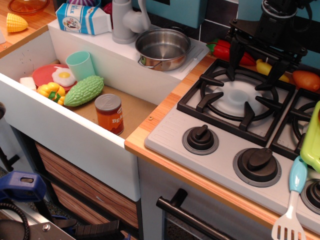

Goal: Put can in pot

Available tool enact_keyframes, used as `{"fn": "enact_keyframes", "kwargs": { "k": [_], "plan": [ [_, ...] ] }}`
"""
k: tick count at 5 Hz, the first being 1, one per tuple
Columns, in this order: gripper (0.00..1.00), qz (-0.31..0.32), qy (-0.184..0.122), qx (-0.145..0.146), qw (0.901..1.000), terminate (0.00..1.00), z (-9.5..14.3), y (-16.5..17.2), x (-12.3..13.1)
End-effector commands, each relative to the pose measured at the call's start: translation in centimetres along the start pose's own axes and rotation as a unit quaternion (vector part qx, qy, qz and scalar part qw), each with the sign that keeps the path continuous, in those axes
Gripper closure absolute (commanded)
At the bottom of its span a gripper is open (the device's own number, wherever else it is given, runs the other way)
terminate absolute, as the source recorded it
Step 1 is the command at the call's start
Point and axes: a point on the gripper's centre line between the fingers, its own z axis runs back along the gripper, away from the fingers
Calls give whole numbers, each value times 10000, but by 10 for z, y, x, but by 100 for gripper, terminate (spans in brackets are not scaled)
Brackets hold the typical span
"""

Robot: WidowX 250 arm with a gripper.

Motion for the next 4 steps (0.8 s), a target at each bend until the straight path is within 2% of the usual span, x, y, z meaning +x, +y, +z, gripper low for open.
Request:
{"fn": "enact_keyframes", "kwargs": {
  "k": [1,2,3,4],
  "plan": [
    [0,0,0,0,10000,0,0,0,0],
    [0,-239,115,354,9990,0,16,40,-17],
    [0,-204,233,499,9983,0,12,79,-44],
    [0,-118,241,671,9974,0,-5,110,-66]
  ]
}}
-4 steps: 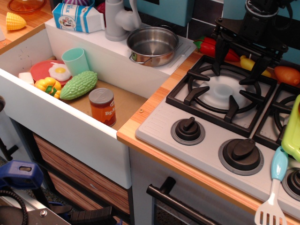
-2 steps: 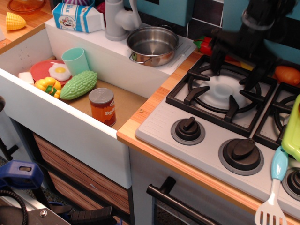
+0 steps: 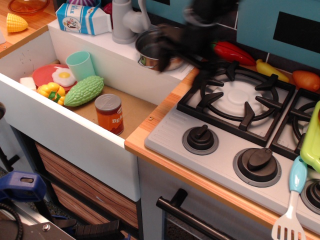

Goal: Put can in pot

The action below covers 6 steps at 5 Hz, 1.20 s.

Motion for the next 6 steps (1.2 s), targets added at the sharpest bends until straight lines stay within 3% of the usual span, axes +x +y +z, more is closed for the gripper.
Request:
{"fn": "enact_keyframes", "kwargs": {
  "k": [1,3,6],
  "plan": [
    [0,-33,-491,122,9987,0,-18,46,-1],
    [0,51,-687,257,9973,0,-49,76,-1],
    [0,244,-504,44,9984,0,-75,93,-17]
  ]
}}
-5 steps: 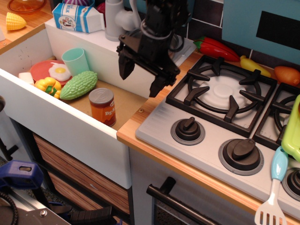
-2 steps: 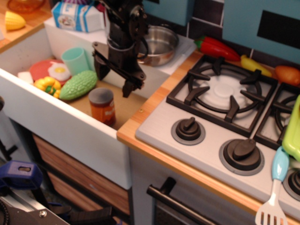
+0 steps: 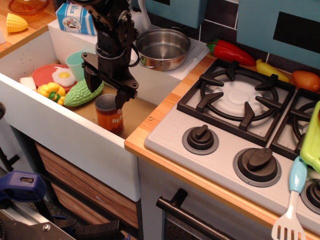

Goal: Put can in pot

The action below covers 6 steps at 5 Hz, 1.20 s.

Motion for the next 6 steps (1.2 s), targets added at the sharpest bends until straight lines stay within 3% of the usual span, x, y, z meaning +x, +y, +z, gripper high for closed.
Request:
{"fn": "enact_keyframes", "kwargs": {
  "k": [1,3,4,5,6],
  "plan": [
    [0,64,-142,-72,9999,0,-5,8,3],
    [0,160,-98,-389,9991,0,-24,3,-4],
    [100,277,-86,-422,9987,0,-29,0,-5],
    [100,216,-57,-280,9994,0,-18,-2,-1],
    [100,-75,90,119,9999,0,12,-7,18]
  ]
}}
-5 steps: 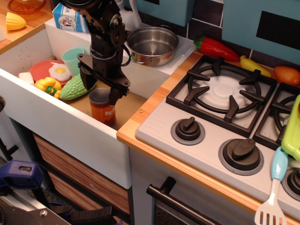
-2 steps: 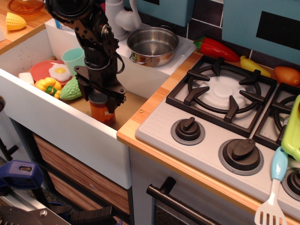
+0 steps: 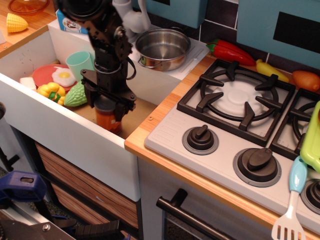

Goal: Put can in pot

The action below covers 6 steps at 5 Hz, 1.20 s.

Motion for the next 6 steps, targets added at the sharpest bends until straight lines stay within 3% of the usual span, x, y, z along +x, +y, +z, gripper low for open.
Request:
{"fn": "enact_keyframes", "kwargs": {
  "k": [1,2,3,4,5,6],
  "plan": [
    [100,5,-296,839,9960,0,82,-3,43],
    [100,-101,-124,1350,9907,0,131,-3,58],
    [100,-171,-156,1809,9832,0,166,-13,77],
    [100,-422,-503,2170,9740,0,180,-15,97],
    [100,-906,-1076,2111,9673,0,169,-15,101],
    [100,-1375,-1280,1761,9663,0,158,-14,107]
  ]
}}
